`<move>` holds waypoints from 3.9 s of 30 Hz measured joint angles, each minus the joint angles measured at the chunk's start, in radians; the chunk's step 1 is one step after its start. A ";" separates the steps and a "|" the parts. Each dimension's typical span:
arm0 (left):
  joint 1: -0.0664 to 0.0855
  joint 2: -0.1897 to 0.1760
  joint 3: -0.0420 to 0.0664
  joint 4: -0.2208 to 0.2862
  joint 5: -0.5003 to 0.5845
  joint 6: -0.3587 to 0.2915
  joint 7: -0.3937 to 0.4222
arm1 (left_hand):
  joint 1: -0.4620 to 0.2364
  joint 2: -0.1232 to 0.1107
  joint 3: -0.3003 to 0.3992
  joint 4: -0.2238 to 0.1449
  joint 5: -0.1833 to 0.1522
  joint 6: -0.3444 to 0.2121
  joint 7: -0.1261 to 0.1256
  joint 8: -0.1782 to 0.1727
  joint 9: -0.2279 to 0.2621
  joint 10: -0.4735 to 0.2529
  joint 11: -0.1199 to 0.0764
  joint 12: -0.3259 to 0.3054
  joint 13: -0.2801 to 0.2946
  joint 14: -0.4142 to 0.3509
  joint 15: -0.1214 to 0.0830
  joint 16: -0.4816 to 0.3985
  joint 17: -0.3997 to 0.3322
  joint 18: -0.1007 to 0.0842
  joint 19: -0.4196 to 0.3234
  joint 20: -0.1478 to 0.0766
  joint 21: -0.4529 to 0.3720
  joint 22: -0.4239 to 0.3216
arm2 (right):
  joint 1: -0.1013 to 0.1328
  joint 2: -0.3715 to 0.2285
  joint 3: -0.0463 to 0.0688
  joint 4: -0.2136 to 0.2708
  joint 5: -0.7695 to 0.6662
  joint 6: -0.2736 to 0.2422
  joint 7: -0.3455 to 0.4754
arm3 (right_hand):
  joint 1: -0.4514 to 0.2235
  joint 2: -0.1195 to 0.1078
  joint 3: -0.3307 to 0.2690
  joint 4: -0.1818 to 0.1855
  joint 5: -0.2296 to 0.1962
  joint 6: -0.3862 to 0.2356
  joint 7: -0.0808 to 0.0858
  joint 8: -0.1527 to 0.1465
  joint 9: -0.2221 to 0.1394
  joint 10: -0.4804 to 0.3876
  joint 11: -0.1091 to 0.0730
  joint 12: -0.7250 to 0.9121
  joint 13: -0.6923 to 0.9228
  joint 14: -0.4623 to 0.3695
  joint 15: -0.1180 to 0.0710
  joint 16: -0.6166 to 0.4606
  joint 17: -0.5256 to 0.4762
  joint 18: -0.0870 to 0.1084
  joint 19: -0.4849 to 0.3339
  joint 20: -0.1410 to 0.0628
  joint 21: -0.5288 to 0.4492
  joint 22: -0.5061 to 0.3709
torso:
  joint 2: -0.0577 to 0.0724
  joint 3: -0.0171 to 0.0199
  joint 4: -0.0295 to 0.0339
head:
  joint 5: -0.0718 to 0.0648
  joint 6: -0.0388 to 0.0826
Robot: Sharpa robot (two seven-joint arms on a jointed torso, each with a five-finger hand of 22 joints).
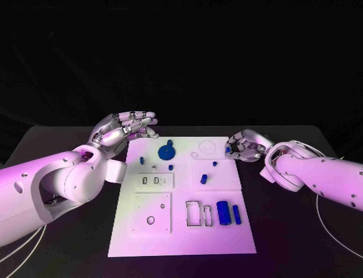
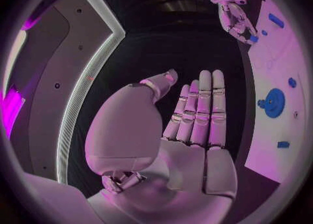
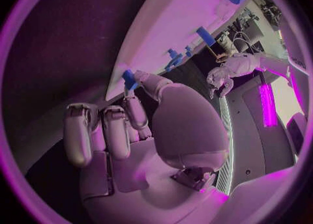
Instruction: Assemble the parts on the task board
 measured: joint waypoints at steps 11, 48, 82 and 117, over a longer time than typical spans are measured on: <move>0.000 0.000 0.000 -0.001 0.000 0.000 0.000 | 0.000 0.000 0.000 0.000 0.000 0.000 0.000 0.000 0.001 0.000 0.000 0.000 0.000 0.000 0.000 0.000 0.000 0.000 -0.004 0.004 0.000 0.001 | 0.000 0.000 0.000 0.002 0.000 -0.023 -0.002 | 0.001 0.020 0.006 0.000 -0.002 0.019 -0.012 0.024 0.010 0.009 -0.009 0.003 0.004 -0.002 -0.009 0.000 0.000 0.000 0.000 -0.015 0.000 0.000 | 0.000 0.0001 -0.0006 | 0.001 0.000; 0.000 0.023 0.000 -0.055 0.000 0.000 0.000 | -0.004 0.004 0.000 0.000 0.000 0.000 0.000 0.000 0.002 0.000 0.000 0.000 0.001 0.000 0.000 0.000 0.001 0.000 -0.004 0.004 0.000 0.002 | 0.025 0.181 -0.007 0.269 -0.142 -0.056 -0.212 | 0.000 0.068 0.025 0.000 -0.057 0.017 -0.022 0.042 0.016 -0.004 -0.029 -0.013 -0.018 0.000 -0.021 0.004 0.000 0.000 0.000 -0.022 0.006 -0.001 | -0.020 -0.0141 0.0085 | 0.059 -0.022; 0.000 0.027 0.000 -0.057 0.000 0.001 0.000 | -0.004 0.004 0.000 0.000 0.000 0.000 0.000 0.000 0.002 0.000 0.000 0.000 0.000 0.000 0.000 0.004 0.001 0.000 -0.004 0.004 0.005 0.003 | -0.051 0.294 -0.020 0.202 -0.335 -0.028 -0.281 | -0.015 0.053 0.018 0.005 -0.050 0.012 -0.027 0.043 0.017 -0.004 -0.029 -0.017 -0.019 -0.004 -0.025 0.004 -0.001 0.000 0.000 -0.029 0.006 0.000 | -0.020 -0.0120 0.0085 | 0.072 -0.042; 0.000 0.025 0.000 -0.058 0.000 0.001 -0.001 | -0.004 0.004 0.000 0.000 0.000 0.000 0.000 0.000 0.003 0.000 0.000 0.000 0.001 0.000 0.000 0.004 0.001 0.000 -0.011 0.003 0.005 0.004 | -0.060 0.297 -0.020 0.197 -0.340 -0.044 -0.275 | -0.023 0.045 0.015 0.007 -0.053 0.011 -0.029 0.055 0.044 -0.004 -0.028 -0.017 -0.018 -0.004 -0.025 0.004 -0.001 0.000 0.000 -0.029 0.006 -0.001 | -0.020 -0.0134 0.0085 | 0.072 -0.047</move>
